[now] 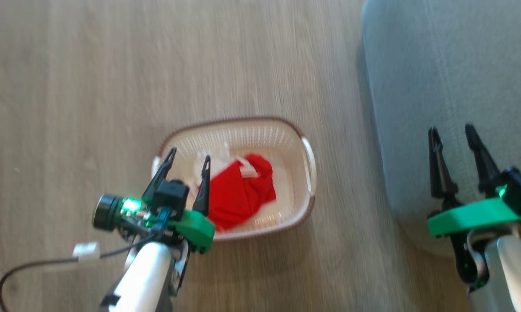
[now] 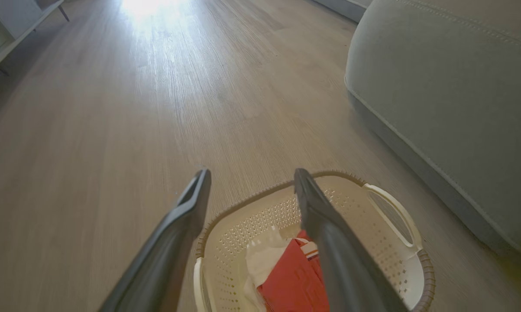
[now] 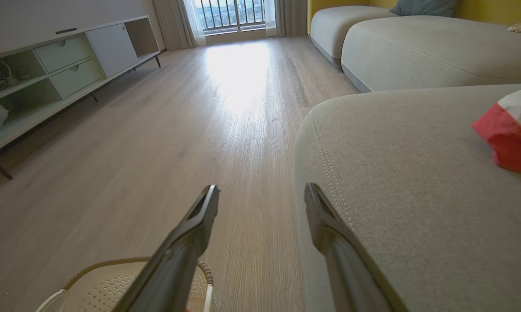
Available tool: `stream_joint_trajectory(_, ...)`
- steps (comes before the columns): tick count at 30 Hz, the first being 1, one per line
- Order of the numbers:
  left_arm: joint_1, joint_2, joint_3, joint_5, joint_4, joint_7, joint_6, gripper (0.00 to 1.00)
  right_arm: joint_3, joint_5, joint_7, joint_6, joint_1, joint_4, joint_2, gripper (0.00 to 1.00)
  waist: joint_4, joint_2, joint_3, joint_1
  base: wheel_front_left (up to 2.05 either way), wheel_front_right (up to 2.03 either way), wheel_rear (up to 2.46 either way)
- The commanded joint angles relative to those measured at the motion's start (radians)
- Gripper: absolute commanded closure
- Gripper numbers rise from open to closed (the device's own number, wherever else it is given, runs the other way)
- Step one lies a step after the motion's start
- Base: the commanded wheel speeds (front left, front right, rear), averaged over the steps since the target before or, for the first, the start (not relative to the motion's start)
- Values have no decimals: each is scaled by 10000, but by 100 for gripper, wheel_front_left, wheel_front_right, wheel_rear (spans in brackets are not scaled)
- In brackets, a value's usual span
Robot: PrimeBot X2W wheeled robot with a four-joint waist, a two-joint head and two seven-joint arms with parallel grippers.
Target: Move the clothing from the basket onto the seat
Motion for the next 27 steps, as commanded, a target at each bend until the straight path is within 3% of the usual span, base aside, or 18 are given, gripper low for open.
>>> stream_joint_trajectory(1, -299, 113, 233, 81, -191, -51, -30, 0, 166, -83, -93, 0, -139, -373, -25, 0, -434, 0, 1000, -3, 0, 0, 0)
stream_joint_trajectory(12, -2431, 767, -405, 603, 1955, -51, -511, 0, 487, -424, -93, 0, -683, -1244, 415, 0, -1433, 0, 3315, -3, 0, 0, 0)
stream_joint_trajectory(27, -5373, 1554, -1382, 1070, 5851, -51, -1382, 0, 1462, -495, -93, 0, -1270, -1729, 979, 0, -2590, 0, 5261, -3, 0, 0, 0)
